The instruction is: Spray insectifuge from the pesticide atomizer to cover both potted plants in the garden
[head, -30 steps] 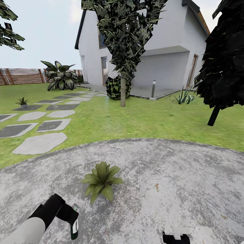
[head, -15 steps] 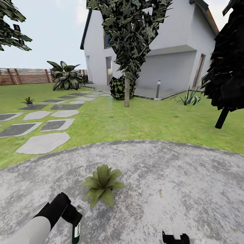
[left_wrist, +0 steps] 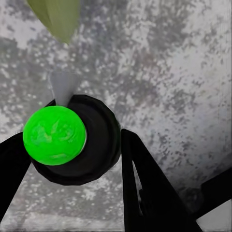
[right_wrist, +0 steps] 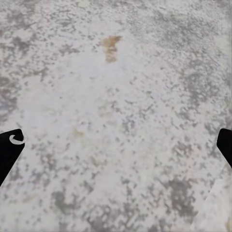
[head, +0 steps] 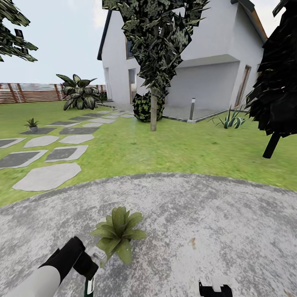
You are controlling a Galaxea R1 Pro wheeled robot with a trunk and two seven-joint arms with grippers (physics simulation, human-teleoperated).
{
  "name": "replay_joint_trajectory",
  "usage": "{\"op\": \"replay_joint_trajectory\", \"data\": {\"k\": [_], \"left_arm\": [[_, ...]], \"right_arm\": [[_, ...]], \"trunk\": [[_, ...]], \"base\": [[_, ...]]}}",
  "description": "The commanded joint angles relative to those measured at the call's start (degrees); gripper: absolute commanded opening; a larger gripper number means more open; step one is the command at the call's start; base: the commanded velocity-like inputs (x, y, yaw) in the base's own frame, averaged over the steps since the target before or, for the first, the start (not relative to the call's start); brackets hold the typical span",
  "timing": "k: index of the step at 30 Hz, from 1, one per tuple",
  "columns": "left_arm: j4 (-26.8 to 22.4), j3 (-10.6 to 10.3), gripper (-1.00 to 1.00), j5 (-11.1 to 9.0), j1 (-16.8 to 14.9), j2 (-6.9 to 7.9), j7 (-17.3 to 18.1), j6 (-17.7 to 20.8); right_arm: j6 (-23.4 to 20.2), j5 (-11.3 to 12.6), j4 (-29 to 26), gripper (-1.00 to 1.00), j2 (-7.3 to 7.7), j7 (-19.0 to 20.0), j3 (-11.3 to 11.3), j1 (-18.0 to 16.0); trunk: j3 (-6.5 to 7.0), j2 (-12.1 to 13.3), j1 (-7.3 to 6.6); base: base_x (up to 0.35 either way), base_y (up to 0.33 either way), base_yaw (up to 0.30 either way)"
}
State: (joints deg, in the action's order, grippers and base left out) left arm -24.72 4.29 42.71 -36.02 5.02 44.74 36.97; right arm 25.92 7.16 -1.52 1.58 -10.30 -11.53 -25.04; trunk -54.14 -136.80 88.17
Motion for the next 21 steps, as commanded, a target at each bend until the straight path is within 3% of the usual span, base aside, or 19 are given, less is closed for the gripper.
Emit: {"op": "replay_joint_trajectory", "data": {"k": [1, 5, 11, 13, 15, 17, 21], "left_arm": [[0.06, -0.28, -1.0, 0.4, 0.05, 0.02, 0.43, 0.29], [0.48, -4.8, -1.0, 0.15, 0.29, 0.32, 0.51, 0.29], [0.15, -6.31, -1.0, 0.08, -0.47, -0.76, 1.22, 1.72], [-0.43, -6.79, -1.0, 0.21, -1.01, -1.57, 3.47, 4.2], [-1.1, -9.14, -1.0, 0.78, -2.77, -1.98, 6.86, 6.21], [-1.35, -11.8, -1.0, 1.46, -4.66, -1.84, 9.49, 6.9], [-1.46, -13.44, -1.0, 3.42, -6.47, -0.95, 14.52, 7.2]], "right_arm": [[0.14, 0.58, 0.02, 1.0, 0.0, -0.07, -0.51, -0.02], [0.1, 0.57, 0.03, 1.0, 0.0, -0.07, -0.51, -0.03], [0.09, 0.57, 0.03, 1.0, 0.0, -0.07, -0.51, -0.02], [0.09, 0.57, 0.03, 1.0, 0.0, -0.07, -0.51, -0.01], [0.09, 0.57, 0.03, 1.0, 0.0, -0.07, -0.51, -0.01], [0.09, 0.57, 0.03, 1.0, 0.0, -0.07, -0.51, -0.01], [0.09, 0.57, 0.03, 1.0, 0.0, -0.07, -0.51, -0.04]], "trunk": [[-0.06, -0.02, -0.01], [-0.06, -0.02, -0.01], [-0.06, -0.02, -0.01], [-0.06, -0.02, -0.01], [-0.06, -0.02, -0.01], [-0.06, -0.02, -0.01], [-0.06, -0.02, -0.01]], "base": [[0.004, -0.002, 0.0], [0.001, 0.0, 0.0], [0.0, 0.0, 0.0], [0.0, 0.0, 0.0], [0.0, 0.0, 0.0], [0.0, 0.0, 0.0], [0.0, 0.0, 0.0]]}}
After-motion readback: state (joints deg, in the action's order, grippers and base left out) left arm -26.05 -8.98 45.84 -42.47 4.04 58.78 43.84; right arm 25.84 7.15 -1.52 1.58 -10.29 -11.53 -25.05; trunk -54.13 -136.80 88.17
